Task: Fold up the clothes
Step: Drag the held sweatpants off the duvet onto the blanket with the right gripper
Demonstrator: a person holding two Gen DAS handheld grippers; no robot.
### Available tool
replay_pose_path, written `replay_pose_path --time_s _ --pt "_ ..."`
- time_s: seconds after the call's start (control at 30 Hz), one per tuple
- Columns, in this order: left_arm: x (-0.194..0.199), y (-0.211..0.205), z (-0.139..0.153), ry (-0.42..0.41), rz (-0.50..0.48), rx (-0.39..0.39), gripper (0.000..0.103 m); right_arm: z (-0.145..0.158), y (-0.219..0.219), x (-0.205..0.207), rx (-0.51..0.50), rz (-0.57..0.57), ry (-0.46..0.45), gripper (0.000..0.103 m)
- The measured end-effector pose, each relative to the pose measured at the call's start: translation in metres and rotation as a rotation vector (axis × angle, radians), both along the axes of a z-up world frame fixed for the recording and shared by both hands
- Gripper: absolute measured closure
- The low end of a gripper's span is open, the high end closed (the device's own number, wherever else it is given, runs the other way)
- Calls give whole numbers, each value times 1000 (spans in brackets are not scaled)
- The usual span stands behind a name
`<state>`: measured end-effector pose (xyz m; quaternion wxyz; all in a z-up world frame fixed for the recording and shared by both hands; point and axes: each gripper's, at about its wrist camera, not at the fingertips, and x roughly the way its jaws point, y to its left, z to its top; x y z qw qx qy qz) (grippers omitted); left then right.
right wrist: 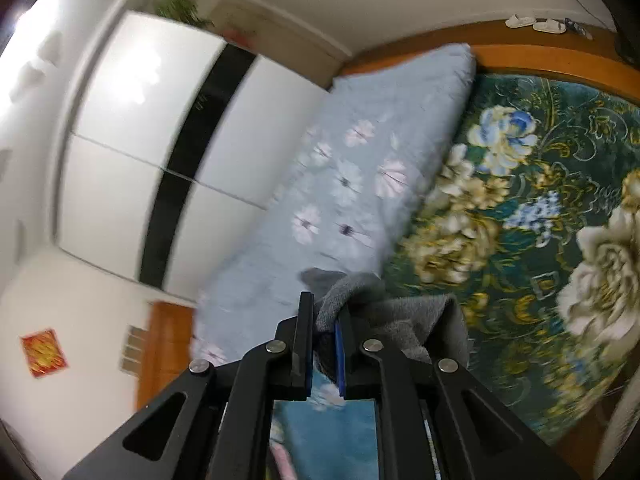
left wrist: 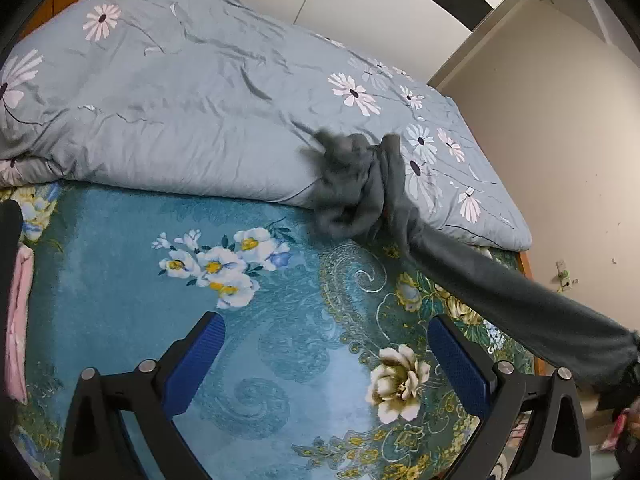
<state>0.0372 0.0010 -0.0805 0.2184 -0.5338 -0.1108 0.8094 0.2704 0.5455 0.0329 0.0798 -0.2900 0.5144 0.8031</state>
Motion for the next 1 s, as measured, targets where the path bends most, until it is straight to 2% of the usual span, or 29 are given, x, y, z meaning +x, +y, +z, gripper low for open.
replay_pose_path --time_s 0.2,0.3,0.37,0.47,0.57,0.63,0.8,0.9,1.0 --pt "29 6 19 25 58 -73 0 -90 27 -79 51 182 -251 94" --pt "42 9 28 39 87 -101 0 -123 29 -118 101 296 -332 94" --pt "50 13 34 53 108 -118 0 -141 28 -131 113 353 -371 93" --pt "61 18 44 73 139 -145 0 -168 20 -149 200 460 -470 91" --pt "72 21 53 100 168 -178 0 -185 13 -157 276 551 -526 89" --pt "78 21 56 114 187 -196 0 -191 12 -163 306 589 -548 75" --pt "78 8 51 93 252 -215 0 -203 7 -179 384 670 -602 52" --pt "75 -2 46 70 294 -222 0 -194 4 -192 446 686 -621 50" --pt "72 -12 40 47 336 -228 0 -183 -1 -210 522 698 -634 34"
